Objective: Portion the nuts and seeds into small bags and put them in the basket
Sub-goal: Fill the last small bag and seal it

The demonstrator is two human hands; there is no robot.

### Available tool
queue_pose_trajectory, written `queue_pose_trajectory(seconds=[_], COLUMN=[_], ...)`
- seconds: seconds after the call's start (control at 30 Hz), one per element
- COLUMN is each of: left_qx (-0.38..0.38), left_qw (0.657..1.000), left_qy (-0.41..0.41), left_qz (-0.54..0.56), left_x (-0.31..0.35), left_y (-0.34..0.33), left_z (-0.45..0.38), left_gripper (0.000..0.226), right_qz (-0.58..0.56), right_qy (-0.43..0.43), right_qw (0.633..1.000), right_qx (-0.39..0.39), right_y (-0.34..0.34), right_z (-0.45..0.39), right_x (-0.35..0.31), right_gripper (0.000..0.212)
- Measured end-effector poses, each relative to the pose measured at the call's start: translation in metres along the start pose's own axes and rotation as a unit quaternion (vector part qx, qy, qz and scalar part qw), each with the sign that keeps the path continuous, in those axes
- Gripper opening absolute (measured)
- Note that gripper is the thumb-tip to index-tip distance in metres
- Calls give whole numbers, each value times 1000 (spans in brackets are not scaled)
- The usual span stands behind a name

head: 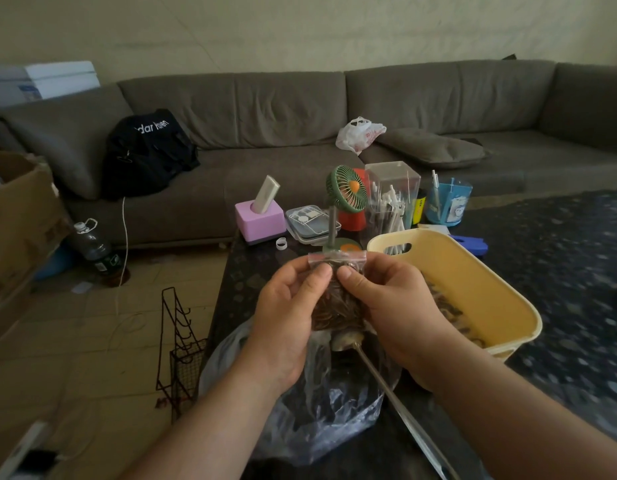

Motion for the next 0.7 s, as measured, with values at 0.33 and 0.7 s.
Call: queue_pose_trajectory(seconds=[0.33, 0.7], left_qx=[64, 126], left_qw=[997, 992], left_qy=[-2, 13], left_qz=[40, 25], left_x=[1, -12], left_y=[7, 16], left_z=[-4, -11], left_gripper=[9, 15], right_qz=[-14, 76], right_qy=[-19, -7], right_qw=[1000, 995], right_qx=[17, 61], right_y=[3, 8], right_z=[-3, -2], right_x=[4, 1], right_gripper=[14, 12])
Point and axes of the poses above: each hand's wrist, its own z-axis away from the middle knuckle, its own y-axis out of the back of the hand, x = y × z, the point moved 4 cm from there along -z, towards the middle knuckle, and after that the axes turned 6 degrees about y, right-handed, at the moved point
